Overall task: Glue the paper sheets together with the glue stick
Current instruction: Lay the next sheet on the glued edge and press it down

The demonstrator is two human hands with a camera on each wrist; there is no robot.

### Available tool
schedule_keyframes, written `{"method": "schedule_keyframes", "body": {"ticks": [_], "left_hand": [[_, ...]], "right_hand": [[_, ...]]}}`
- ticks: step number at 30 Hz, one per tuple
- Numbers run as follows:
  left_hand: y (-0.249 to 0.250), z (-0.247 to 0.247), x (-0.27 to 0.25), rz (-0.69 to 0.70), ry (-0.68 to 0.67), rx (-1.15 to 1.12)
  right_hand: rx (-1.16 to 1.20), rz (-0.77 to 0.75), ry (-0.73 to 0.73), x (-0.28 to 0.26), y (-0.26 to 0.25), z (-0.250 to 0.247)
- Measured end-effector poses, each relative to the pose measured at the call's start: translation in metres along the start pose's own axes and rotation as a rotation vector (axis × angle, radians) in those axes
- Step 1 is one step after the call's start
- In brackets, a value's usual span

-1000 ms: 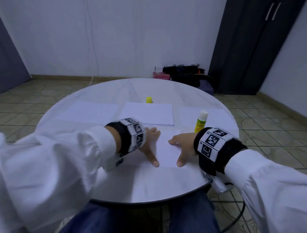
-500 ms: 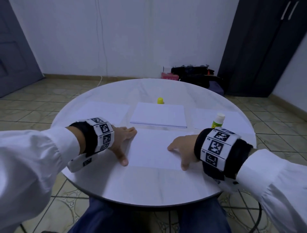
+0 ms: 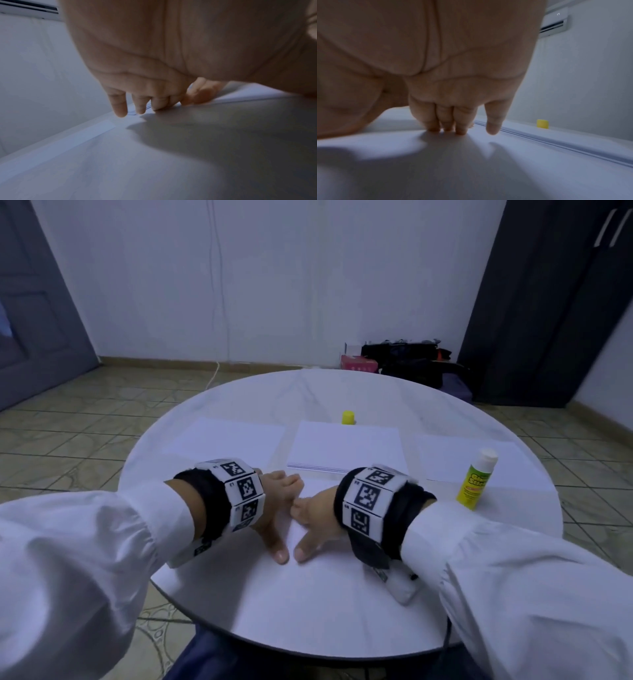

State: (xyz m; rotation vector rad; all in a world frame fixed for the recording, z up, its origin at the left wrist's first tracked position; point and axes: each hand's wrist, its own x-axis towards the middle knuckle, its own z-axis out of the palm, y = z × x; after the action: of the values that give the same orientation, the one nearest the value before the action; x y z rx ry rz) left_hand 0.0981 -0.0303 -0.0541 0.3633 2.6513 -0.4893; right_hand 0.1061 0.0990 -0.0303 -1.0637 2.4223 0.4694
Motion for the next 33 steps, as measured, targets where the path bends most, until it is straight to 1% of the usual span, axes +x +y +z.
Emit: {"method": "schedule_keyframes", "body": {"ticks": [3, 5, 7, 10, 15, 19, 23, 30, 33], "left_hand": [[-0.003, 0.000, 0.000, 0.016, 0.003, -0.023], [-0.005, 0.000, -0.001, 0.018, -0.014, -0.012], [-0.004, -0.002, -0.002, 0.016, -0.030, 0.002], [-0.003, -0.005, -0.004, 0.006, -0.049, 0.012], [0.000, -0.009, -0.004, -0.015, -0.076, 0.030], [0.003, -0.010, -0.004, -0.027, -0.077, 0.060], [0.002, -0.009, -0.002, -0.037, -0.091, 0.054], [0.001, -0.009, 0.001, -0.044, -0.101, 0.023], [0.001, -0.008, 0.004, -0.066, -0.094, -0.032]], "right_hand": [[0.084, 0.121, -0.002, -0.003, 0.035, 0.018], [0.123, 0.206, -0.015, -0.017, 0.062, 0.027], [0.171, 0.279, -0.054, -0.033, 0.085, 0.034], [0.207, 0.335, -0.132, -0.052, 0.106, 0.045], [0.214, 0.361, -0.201, -0.067, 0.118, 0.058], [0.200, 0.366, -0.215, -0.070, 0.122, 0.064], [0.162, 0.375, -0.194, -0.064, 0.122, 0.062], [0.135, 0.402, -0.096, -0.051, 0.123, 0.068], [0.185, 0.400, -0.080, -0.049, 0.124, 0.069]]}}
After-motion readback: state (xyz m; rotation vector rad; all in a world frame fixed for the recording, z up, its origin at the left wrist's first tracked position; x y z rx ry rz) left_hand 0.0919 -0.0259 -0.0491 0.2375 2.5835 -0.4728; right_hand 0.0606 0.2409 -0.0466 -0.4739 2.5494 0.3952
